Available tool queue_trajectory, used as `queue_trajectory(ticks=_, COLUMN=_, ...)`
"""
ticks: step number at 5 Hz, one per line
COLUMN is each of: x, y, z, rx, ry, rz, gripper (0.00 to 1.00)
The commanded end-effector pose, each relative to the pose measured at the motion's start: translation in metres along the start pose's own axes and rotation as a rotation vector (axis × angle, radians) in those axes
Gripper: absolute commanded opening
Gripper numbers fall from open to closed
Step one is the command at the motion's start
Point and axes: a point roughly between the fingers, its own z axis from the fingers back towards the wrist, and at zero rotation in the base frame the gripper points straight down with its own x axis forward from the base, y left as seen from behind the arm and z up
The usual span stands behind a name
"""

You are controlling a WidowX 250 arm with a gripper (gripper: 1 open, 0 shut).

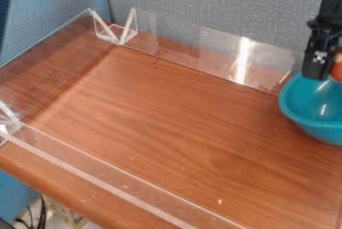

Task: Put the mushroom in the blue bowl

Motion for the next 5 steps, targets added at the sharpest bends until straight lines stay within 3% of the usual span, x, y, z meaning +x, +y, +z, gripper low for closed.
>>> queue_trajectory(ticks=1, x=0.012, y=-0.004, z=0.036, rx=0.107, ry=-0.041, rz=0.000, gripper=0.00)
queue_trajectory(ticks=2, x=0.014, y=-0.001, z=0.033, rx=0.103, ry=-0.041, rz=0.040, gripper=1.00)
queue_trajectory(ticks=4, x=-0.003, y=-0.007, z=0.016, rx=0.085, ry=-0.037, rz=0.060, gripper=1.00)
queue_trajectory(ticks=5, x=0.003, y=-0.008, z=0.011, rx=0.074, ry=-0.033, rz=0.051, gripper=1.00)
